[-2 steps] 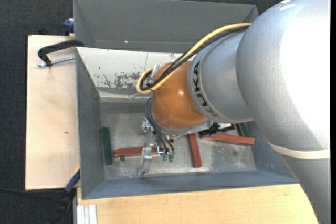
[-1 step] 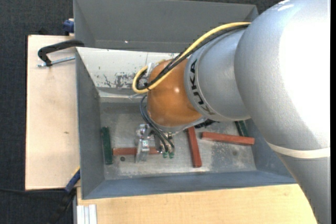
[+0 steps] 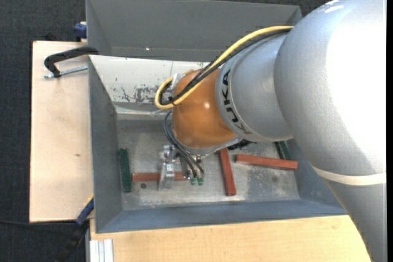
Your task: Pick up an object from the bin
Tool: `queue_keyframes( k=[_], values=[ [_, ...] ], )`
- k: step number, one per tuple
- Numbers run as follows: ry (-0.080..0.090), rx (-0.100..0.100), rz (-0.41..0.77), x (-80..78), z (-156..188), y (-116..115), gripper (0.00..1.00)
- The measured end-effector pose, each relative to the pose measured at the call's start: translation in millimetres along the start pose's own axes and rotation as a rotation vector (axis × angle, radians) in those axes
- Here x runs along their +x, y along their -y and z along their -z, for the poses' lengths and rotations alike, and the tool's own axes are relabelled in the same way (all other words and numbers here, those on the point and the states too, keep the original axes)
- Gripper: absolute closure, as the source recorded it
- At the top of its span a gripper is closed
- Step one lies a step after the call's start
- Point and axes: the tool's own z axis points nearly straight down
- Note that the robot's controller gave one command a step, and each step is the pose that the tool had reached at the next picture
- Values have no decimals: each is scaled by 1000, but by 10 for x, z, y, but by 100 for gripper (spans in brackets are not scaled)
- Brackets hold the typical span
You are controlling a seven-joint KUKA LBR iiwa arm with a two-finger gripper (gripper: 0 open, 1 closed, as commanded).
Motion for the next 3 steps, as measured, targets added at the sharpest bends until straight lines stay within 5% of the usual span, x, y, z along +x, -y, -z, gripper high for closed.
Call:
queue_keyframes(
  k=[3],
  values=[
    [-7, 2, 0, 15, 453, 1, 100]
  ],
)
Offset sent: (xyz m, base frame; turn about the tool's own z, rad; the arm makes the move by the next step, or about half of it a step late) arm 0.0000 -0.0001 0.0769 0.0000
